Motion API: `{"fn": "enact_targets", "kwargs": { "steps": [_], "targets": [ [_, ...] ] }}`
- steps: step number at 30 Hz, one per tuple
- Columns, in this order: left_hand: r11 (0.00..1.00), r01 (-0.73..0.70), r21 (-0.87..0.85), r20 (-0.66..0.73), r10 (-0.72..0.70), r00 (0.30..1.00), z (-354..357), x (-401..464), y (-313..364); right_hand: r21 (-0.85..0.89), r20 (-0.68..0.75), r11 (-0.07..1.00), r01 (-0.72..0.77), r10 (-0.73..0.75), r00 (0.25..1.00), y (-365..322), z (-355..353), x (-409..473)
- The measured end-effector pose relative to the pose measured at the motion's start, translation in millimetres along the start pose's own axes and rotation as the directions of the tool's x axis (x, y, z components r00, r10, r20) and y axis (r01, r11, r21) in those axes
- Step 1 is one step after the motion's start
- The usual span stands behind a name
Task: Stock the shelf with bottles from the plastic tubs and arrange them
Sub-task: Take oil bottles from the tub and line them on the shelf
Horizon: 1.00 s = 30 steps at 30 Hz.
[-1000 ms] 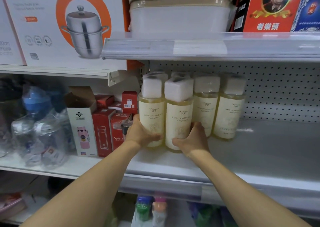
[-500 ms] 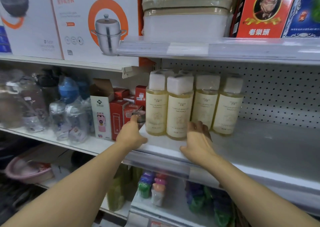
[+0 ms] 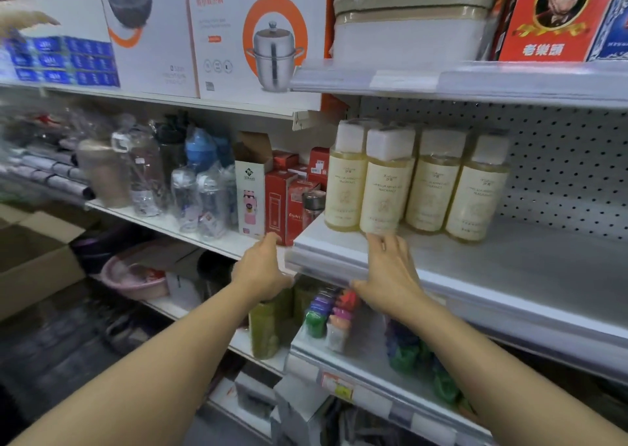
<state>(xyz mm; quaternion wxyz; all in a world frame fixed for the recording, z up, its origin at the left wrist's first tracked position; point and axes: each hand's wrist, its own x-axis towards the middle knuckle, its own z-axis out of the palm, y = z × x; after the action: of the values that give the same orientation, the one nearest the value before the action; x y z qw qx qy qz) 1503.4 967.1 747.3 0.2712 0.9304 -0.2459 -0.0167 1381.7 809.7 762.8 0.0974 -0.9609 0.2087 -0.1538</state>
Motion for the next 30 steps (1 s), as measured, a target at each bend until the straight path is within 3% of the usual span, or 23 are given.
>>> {"fn": "enact_targets", "kwargs": {
  "steps": [5, 11, 19, 30],
  "targets": [
    [0.998, 0.057, -0.032, 0.069, -0.054, 0.996, 14, -23, -34, 0.03, 0.025, 1.0, -0.002, 0.002, 1.0, -18, 25, -26],
    [0.994, 0.107, -0.013, 0.176, -0.103, 0.979, 48, -54, -82, -0.056, -0.003, 0.995, 0.083, -0.084, 0.996, -33, 76, -63],
    [0.973, 0.23, -0.01, 0.348, -0.212, 0.913, 117, -106, -145, -0.092, 0.312, 0.996, 0.017, 0.013, 0.95, -16, 166, -121],
    [0.898, 0.439, 0.035, 0.543, -0.386, 0.746, 233, -182, -217, -0.118, 0.628, 0.992, -0.046, 0.111, 0.77, 25, 287, -193]
  ]
}}
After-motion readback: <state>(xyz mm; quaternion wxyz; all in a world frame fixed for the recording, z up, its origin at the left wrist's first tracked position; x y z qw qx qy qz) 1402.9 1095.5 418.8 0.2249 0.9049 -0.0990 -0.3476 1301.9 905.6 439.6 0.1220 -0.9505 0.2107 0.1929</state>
